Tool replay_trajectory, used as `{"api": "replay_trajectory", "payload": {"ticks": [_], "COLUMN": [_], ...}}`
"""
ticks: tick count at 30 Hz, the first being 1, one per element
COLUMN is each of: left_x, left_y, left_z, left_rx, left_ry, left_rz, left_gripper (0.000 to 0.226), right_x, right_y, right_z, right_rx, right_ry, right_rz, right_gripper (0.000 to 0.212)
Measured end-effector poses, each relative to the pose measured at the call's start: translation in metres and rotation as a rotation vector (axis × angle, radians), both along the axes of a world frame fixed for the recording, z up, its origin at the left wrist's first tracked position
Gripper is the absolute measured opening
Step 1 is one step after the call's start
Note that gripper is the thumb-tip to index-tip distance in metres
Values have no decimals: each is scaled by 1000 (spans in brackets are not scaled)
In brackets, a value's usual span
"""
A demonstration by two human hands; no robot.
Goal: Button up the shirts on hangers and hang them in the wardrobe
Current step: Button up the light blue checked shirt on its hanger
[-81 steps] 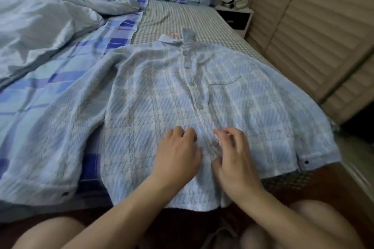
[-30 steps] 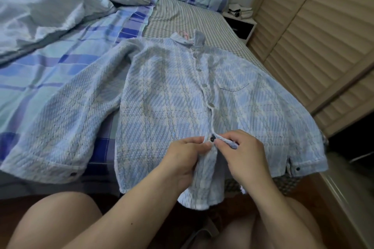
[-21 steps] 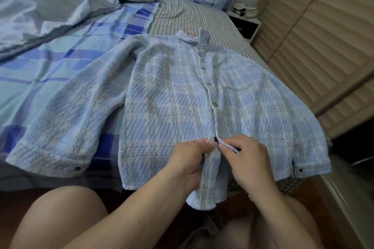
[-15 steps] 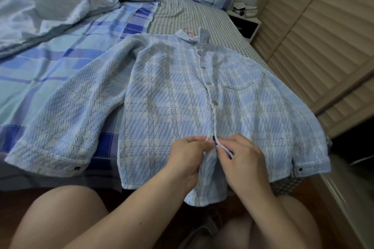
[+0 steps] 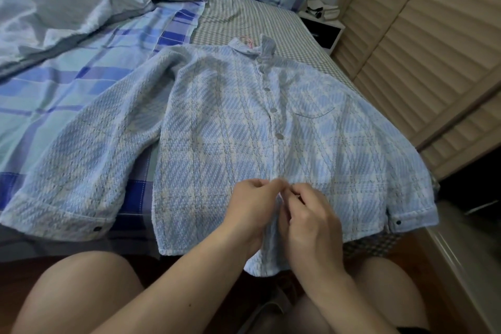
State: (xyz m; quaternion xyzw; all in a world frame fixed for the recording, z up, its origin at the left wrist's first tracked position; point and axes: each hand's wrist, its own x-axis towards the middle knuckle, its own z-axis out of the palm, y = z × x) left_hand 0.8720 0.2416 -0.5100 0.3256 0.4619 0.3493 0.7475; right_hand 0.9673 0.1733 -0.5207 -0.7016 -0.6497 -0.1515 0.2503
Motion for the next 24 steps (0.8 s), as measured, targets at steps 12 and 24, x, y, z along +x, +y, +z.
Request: {"api": "replay_trajectory", "payload": {"ticks": [12,24], "left_x": [1,-5], "left_y": [8,15], "left_z": [-14,-12], "left_rx": [211,1339], "left_ry": [209,1195], "left_rz": [-31,-38], "left_gripper": [33,45], "right_x": [12,73], "right_y": [2,-13], "right_z": [0,13], "right_rx": [-159,-169], "right_ry": [977,811], "right_rz": [103,-57], "right_gripper": [29,27]}}
